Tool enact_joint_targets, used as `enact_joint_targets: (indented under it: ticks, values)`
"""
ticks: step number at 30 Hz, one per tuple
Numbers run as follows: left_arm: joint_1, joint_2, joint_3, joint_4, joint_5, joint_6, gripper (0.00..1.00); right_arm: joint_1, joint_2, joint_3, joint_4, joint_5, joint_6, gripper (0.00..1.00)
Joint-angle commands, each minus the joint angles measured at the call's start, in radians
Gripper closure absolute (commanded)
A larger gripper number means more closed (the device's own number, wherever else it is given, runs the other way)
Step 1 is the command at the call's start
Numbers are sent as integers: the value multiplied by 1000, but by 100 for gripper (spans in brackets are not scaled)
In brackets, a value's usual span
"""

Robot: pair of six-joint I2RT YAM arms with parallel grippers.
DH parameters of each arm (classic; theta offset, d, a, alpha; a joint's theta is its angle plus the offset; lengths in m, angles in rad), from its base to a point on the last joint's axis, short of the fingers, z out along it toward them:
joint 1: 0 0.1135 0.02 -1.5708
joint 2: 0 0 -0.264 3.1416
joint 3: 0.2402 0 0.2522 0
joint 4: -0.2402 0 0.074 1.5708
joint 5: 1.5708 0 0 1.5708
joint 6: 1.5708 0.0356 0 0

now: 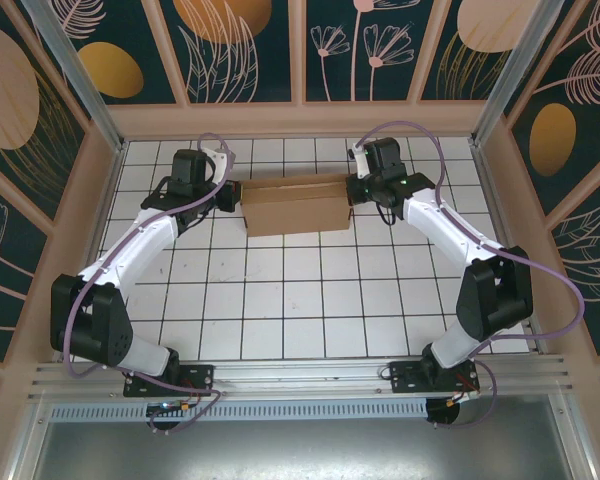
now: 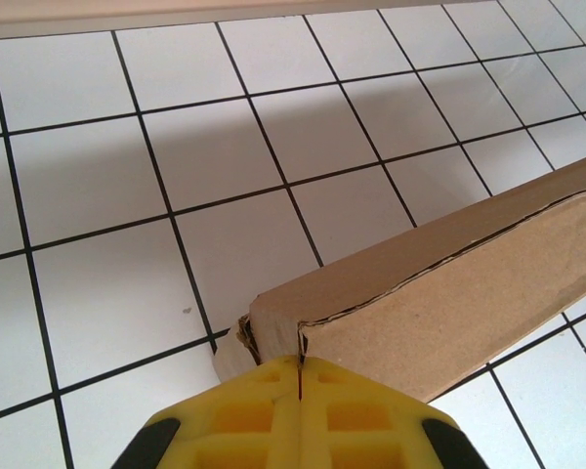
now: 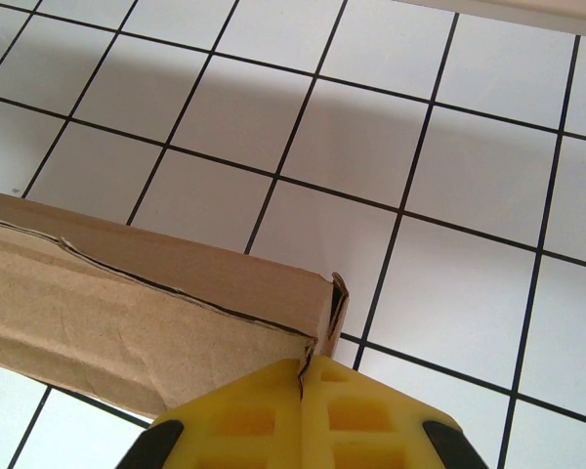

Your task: Fold the paper box

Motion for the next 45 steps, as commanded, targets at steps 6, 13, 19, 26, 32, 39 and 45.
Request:
enact_joint_targets:
  ticks: [6,13,19,26,32,39,45]
  values:
    - [-2,-12,-9,20,67,-79,100,17,24,-40,-86,-39,-9,100]
    - [-3,-11,6,12,63,-82,100,17,35,-27,-97,-45,-7,100]
    - [-3,-9,-54,13,34,-69,100,20,28,-44,-88,-44,-5,100]
    - [-7,-45,-173,88,54,-113,100,24,-15,-128,-10,-60,41,100]
    - [-15,-55,-226,114,49,-130,100,24,-66,-229,98,-52,100,100]
    - [-21,-46,-223,120,31,-129,100,20,-57,-278,152,-56,149,100]
    - [-27,-40,-210,131,20,-135,100,10,-71,-259,147,-99,179,92]
